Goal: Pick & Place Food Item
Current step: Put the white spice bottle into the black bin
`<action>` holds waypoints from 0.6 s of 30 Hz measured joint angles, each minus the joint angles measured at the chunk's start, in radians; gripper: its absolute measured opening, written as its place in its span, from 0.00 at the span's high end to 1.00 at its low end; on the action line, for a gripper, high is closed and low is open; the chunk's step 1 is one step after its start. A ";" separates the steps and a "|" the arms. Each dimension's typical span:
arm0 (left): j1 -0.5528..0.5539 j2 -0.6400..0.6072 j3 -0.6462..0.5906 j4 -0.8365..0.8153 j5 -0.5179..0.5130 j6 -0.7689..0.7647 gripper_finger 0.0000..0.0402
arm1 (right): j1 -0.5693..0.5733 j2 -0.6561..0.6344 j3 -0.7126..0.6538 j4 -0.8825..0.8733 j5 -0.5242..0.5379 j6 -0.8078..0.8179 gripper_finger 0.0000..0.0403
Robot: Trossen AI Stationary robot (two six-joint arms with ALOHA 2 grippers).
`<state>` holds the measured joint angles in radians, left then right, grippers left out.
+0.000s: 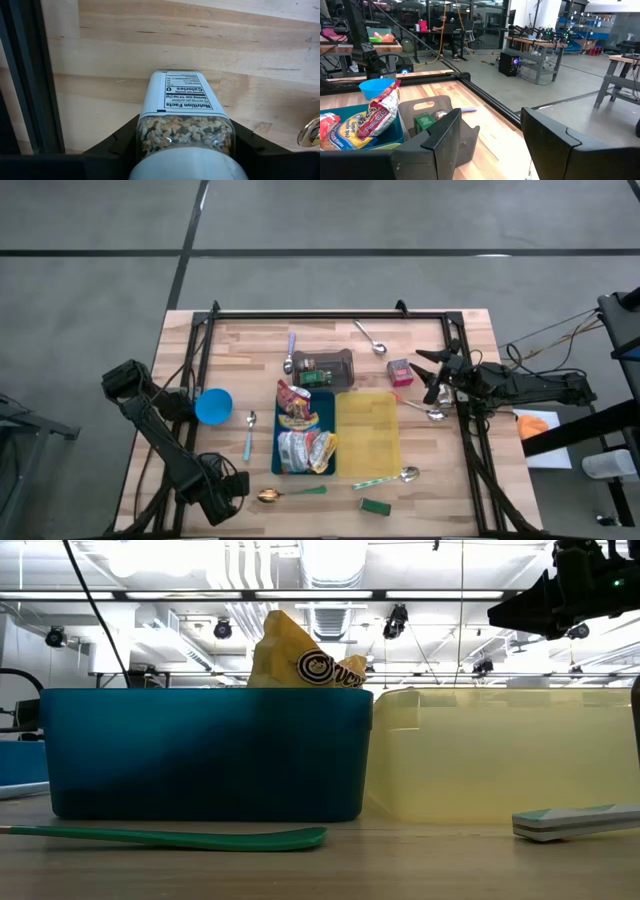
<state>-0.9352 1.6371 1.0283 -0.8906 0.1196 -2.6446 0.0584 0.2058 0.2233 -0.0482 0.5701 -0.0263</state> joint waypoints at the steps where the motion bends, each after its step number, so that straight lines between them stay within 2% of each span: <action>1: 0.000 0.000 0.000 0.000 0.000 0.000 0.53 | 0.000 0.000 0.000 0.000 0.000 0.000 0.51; 8: 0.000 0.000 0.000 0.001 0.000 0.000 0.50 | 0.000 0.000 0.000 0.000 0.000 0.000 0.51; 18: 0.000 0.000 0.000 0.001 0.000 0.003 0.51 | 0.000 0.000 0.000 0.000 0.000 0.000 0.51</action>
<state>-0.9348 1.6373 1.0283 -0.8898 0.1196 -2.6411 0.0584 0.2058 0.2232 -0.0480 0.5700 -0.0262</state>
